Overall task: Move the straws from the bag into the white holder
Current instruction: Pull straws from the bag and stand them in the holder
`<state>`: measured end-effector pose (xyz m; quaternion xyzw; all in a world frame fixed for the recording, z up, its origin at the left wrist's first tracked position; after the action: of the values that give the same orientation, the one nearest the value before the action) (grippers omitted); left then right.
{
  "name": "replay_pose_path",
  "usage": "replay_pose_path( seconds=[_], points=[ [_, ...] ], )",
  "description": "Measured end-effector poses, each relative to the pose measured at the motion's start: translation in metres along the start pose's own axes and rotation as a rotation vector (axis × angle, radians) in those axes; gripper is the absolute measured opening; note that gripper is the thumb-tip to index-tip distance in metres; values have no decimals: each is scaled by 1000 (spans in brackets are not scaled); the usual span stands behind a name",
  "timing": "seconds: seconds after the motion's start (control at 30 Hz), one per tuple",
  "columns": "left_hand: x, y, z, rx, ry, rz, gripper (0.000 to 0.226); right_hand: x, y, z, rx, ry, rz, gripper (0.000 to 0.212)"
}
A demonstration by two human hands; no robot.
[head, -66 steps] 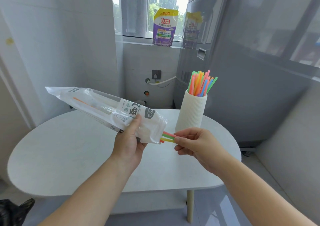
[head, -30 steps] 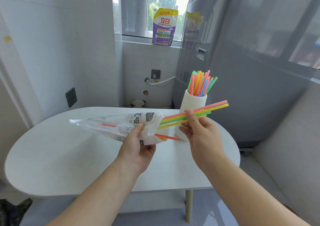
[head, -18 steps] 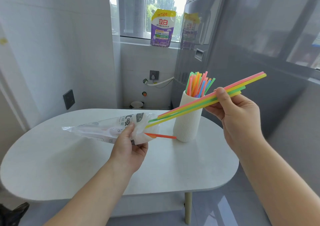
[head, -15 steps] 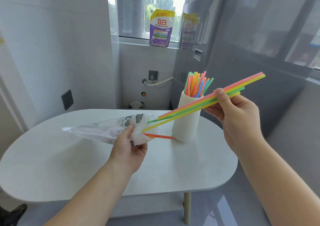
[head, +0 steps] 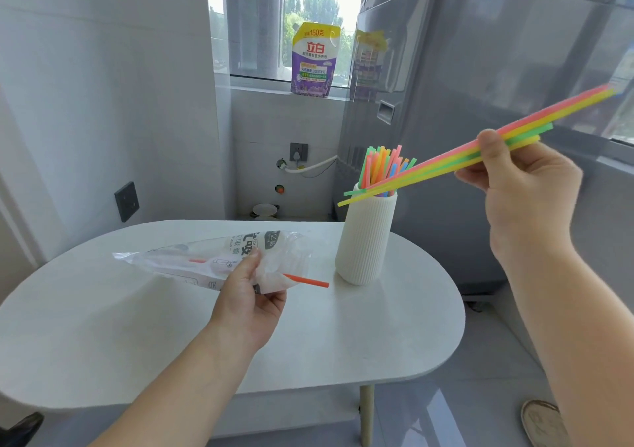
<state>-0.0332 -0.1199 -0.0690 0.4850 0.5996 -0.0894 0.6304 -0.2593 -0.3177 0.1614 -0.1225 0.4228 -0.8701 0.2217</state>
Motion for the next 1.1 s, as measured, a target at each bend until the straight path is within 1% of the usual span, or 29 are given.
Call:
replay_pose_path(
  seconds=[0.17,0.3,0.47,0.73,0.97,1.1],
  points=[
    [-1,-1,-2,-9,1,0,30,-10,-34,15,134,-34,-153,18],
    [-1,0,-3,-17,5,1,29,-13,-53,24,178,-41,-217,19],
    [-3,1,-5,-16,-3,5,35,-15,-59,31,179,-46,-278,17],
    [-5,3,-6,-9,-13,8,21,-15,-64,36,163,-56,-327,20],
    [-5,3,-6,-9,-19,4,19,-13,-65,36,154,-60,-339,19],
    [-4,3,-5,-15,-17,1,24,-13,-64,38,147,-49,-333,19]
  ],
)
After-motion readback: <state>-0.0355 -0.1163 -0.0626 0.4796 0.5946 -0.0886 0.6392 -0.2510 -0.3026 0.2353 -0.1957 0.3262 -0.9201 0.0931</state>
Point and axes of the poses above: each hand's wrist, its own z-axis towards the middle knuckle, its own x-axis out of the back of the hand, y = z × x, the point moved 8 cm from there along z, towards the middle knuckle, and after that the axes turned 15 degrees about -y, right-handed, at the moved point
